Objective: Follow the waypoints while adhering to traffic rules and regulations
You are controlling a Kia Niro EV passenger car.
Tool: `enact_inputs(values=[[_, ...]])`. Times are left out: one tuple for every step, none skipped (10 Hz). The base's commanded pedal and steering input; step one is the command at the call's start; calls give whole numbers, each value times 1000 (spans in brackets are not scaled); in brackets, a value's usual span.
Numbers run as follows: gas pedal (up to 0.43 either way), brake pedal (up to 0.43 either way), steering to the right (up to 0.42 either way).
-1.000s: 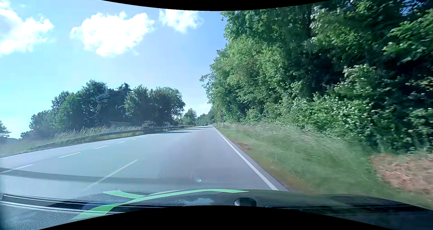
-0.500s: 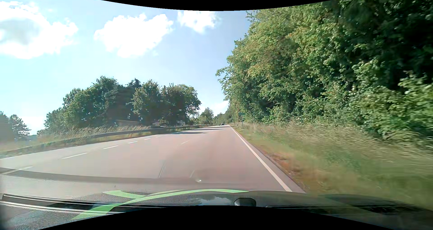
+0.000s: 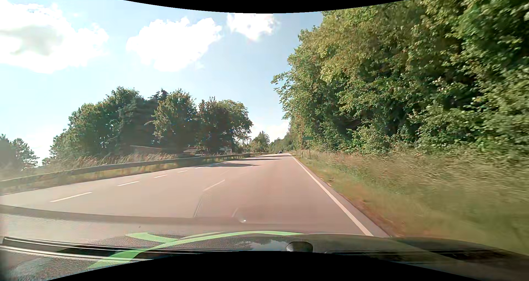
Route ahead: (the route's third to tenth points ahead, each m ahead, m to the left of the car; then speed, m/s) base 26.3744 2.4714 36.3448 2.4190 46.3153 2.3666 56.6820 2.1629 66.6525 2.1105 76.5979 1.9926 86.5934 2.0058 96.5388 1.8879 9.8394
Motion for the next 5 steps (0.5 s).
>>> enact_inputs(values=[[461,0,-26],[469,0,-14],[469,0,-2],[469,0,4],[469,0,5]])
